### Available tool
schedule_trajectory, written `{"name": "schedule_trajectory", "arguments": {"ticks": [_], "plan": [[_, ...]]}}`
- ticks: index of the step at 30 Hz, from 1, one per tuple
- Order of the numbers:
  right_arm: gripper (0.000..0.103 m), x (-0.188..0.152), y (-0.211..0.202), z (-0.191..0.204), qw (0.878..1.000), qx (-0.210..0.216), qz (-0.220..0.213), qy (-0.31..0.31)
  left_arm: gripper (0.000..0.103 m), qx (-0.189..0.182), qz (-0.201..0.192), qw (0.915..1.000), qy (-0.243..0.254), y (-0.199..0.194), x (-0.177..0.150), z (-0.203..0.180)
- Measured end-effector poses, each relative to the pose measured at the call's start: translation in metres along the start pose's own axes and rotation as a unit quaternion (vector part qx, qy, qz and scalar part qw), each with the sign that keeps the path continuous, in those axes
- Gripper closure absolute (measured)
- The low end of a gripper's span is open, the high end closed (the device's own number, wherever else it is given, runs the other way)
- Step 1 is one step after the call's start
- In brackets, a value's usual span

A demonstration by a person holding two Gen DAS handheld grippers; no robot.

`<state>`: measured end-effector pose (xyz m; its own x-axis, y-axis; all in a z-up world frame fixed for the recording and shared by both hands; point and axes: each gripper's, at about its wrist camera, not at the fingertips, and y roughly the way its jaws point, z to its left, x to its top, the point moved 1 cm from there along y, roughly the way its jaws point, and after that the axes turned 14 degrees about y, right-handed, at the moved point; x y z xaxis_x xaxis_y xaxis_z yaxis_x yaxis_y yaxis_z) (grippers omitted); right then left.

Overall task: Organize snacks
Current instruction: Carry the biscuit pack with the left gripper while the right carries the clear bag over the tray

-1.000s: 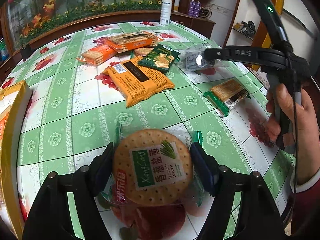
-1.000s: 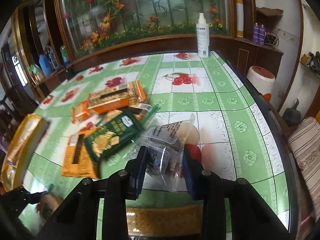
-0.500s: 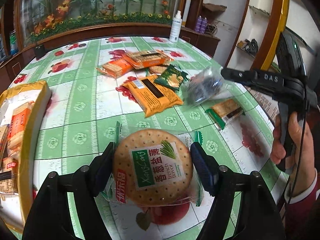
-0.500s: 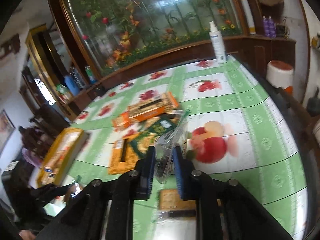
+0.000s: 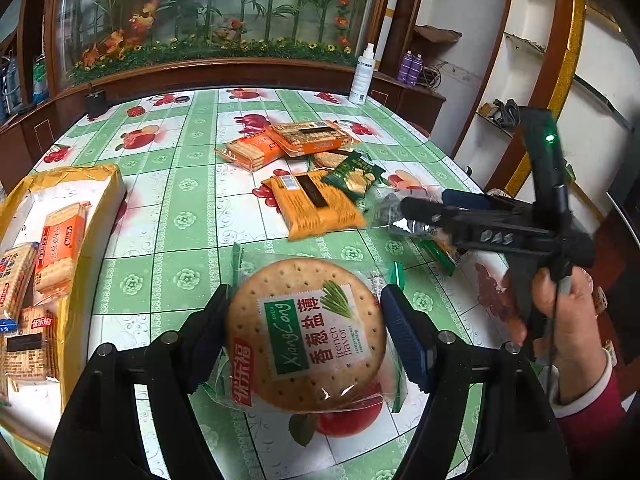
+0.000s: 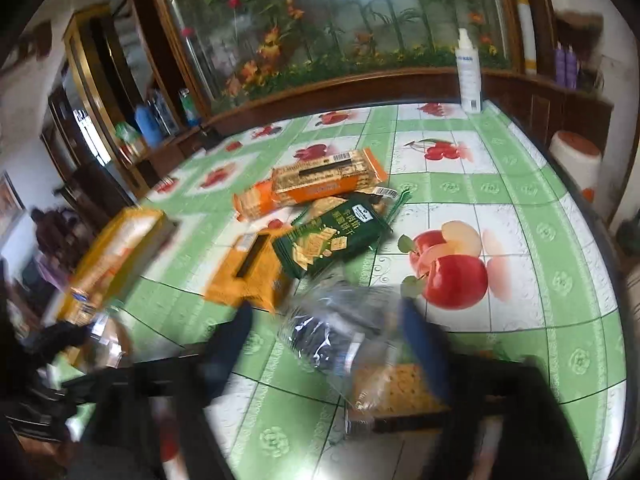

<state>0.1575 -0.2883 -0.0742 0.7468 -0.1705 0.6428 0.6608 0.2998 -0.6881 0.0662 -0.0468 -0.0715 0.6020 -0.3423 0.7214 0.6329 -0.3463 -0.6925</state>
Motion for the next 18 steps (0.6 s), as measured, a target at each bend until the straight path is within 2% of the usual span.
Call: {"name": "schedule_trajectory", "arguments": {"ticks": [2,4,8,9,11,13,16,18], "plan": [[0.009,-0.001,0.008,0.007,1.0,-0.01,0.005,-0.019,0.029,-0.001,-0.002,1.0,-0.002,-0.001,0.0,0.002],[0.009,-0.001,0.018,0.014,0.998,-0.042,0.005,-0.042,0.029,-0.002,-0.004,1.0,-0.005,-0.003,-0.001,0.004],[0.008,-0.004,0.041,0.028,0.985,-0.124,0.016,-0.117,0.029,-0.002,-0.006,0.9999,-0.009,-0.007,-0.002,0.007],[0.006,-0.005,0.045,0.031,0.982,-0.132,0.021,-0.133,0.029,-0.002,-0.007,0.9999,-0.01,-0.008,-0.003,0.008],[0.006,-0.004,0.05,0.032,0.978,-0.139,0.027,-0.154,0.029,-0.002,-0.008,0.9999,-0.013,-0.009,-0.003,0.009],[0.008,-0.001,0.052,0.029,0.98,-0.13,0.038,-0.146,0.029,-0.004,-0.009,0.9998,-0.016,-0.009,-0.003,0.011],[0.017,0.004,0.051,0.024,0.982,-0.119,0.05,-0.139,0.029,-0.005,-0.012,0.9998,-0.018,-0.01,-0.004,0.012],[0.018,0.006,0.047,0.02,0.986,-0.103,0.052,-0.124,0.029,-0.006,-0.014,0.9997,-0.02,-0.012,-0.003,0.013]]}}
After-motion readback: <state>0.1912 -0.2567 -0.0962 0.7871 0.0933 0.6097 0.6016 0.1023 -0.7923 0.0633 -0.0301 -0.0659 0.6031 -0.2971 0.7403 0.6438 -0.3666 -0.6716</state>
